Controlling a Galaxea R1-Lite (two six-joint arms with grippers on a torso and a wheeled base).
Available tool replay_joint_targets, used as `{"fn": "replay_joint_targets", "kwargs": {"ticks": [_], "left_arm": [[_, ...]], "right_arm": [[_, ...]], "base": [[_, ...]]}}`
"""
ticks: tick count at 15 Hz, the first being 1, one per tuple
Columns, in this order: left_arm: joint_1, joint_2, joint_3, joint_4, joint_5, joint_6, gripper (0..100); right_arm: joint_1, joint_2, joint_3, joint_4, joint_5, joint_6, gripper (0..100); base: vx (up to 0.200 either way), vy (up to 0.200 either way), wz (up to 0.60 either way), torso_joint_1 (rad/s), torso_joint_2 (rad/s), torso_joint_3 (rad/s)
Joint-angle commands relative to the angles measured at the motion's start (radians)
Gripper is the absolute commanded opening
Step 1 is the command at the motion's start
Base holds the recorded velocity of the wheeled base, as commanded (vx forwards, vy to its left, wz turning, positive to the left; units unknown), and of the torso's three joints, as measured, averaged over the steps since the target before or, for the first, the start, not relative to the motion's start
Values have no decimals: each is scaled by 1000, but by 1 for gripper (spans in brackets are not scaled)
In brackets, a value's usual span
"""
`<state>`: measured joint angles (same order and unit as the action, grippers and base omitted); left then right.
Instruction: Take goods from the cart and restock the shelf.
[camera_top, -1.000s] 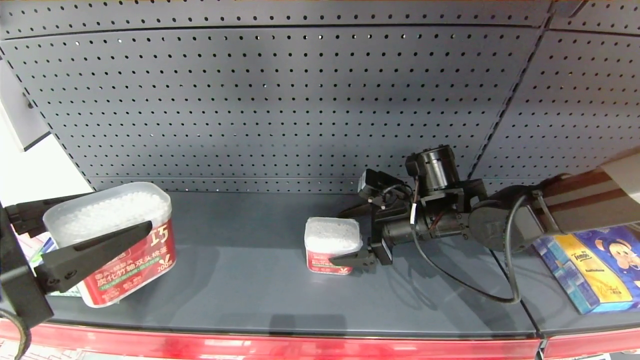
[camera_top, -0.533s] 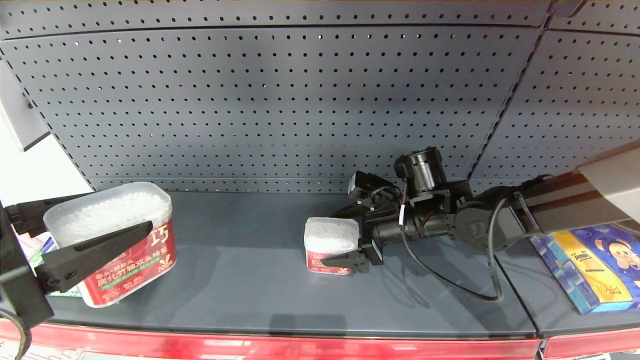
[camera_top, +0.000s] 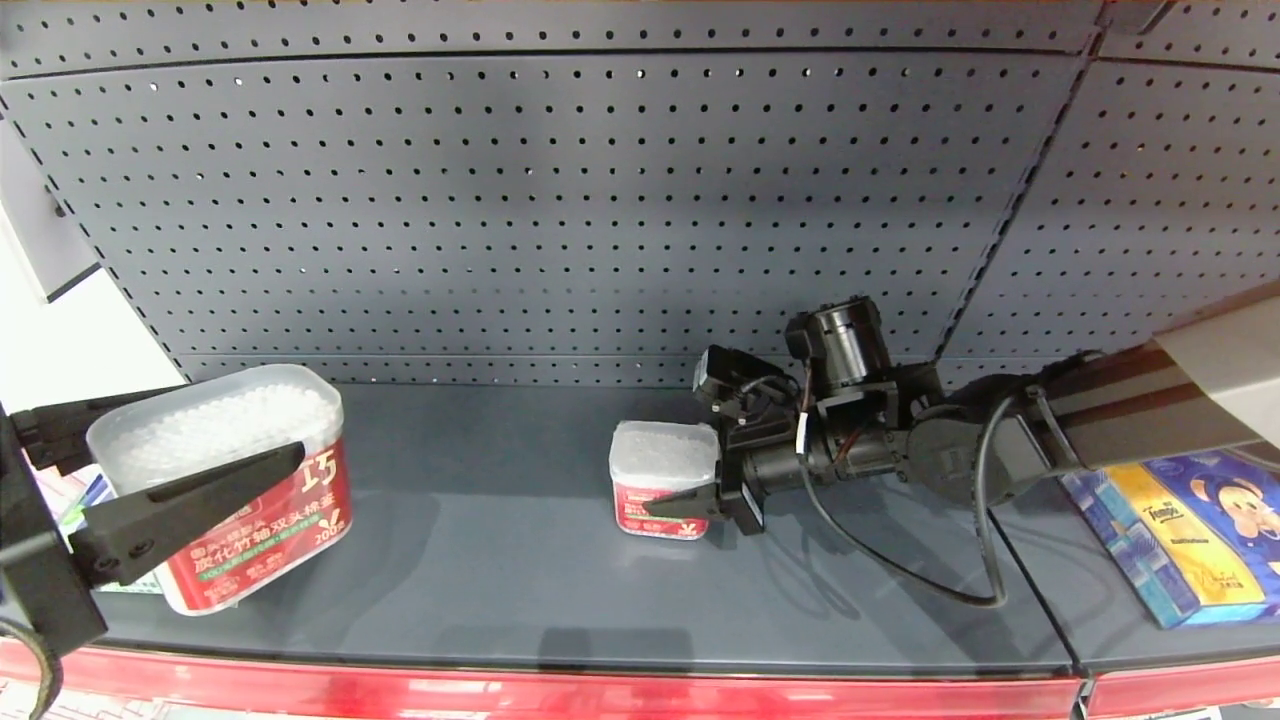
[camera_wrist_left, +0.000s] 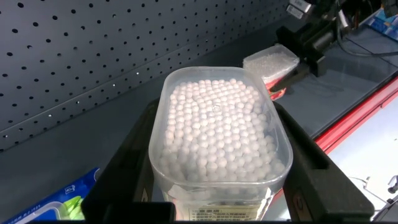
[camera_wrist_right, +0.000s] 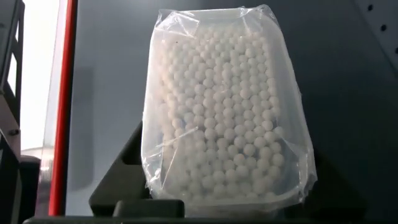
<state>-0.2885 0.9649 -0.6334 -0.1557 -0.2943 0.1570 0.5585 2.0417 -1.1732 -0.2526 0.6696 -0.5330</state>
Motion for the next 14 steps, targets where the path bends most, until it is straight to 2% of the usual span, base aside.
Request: {"fn": "replay_joint_targets", "kwargs": {"ticks": [1,9,11,14], "left_arm": [[0,-3,0,-1,0,-1,0],[0,-3,-2,-1,-2,-1,0],[0,-3,-2,-1,-2,-1,0],[0,-3,-2,-1,-2,-1,0]], "right_arm": [[-2,-34,17,-1,2,-1,0],[3,-190,233,-2,2,-38,0],[4,-201,250,-2,1,-47,0],[34,-230,353,-4,-45,-93,0]], "base": [[0,0,0,0,0,0],[0,0,0,0,0,0],[0,0,0,0,0,0],[0,0,0,0,0,0]]}}
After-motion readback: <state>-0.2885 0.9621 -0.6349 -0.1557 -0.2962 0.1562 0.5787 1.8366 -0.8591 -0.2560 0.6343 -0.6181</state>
